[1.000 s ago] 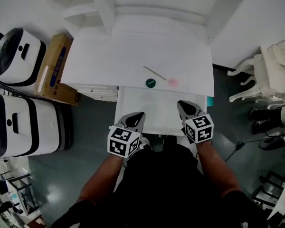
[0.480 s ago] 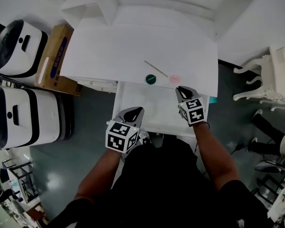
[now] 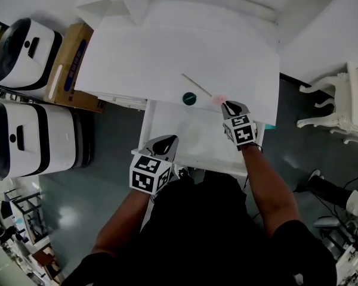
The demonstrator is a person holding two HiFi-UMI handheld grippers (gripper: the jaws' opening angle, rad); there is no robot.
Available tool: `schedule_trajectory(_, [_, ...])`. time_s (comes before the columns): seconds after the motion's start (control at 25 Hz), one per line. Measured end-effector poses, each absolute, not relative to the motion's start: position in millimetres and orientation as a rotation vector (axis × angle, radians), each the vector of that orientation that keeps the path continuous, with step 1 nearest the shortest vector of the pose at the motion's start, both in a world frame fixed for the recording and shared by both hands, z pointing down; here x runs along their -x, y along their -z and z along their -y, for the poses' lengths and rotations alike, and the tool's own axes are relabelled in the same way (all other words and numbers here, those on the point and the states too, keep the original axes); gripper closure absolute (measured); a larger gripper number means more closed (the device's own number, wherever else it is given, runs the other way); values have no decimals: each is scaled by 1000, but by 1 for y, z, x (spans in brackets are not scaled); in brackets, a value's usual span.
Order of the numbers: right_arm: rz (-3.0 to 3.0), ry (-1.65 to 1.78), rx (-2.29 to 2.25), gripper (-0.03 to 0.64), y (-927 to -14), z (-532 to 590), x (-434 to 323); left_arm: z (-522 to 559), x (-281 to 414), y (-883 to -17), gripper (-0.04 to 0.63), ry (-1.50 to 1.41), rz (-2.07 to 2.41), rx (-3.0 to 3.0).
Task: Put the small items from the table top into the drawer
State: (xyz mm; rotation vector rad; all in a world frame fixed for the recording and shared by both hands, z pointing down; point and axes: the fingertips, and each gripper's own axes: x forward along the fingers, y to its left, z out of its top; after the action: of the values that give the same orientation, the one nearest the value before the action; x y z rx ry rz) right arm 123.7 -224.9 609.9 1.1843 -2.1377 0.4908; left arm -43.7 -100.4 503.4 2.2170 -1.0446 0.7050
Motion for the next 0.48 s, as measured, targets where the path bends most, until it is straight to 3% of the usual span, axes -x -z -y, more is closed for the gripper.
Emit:
schedule_trajectory(0.24, [2113,-510,-1154,526,-626,240,-118,98,43,-506,592,-717,1050,-2191])
schedule_trajectory(0.48, [2082,-508,-1145,520,-636,252,-119,98,44,-507,592,-713,1057,-2172])
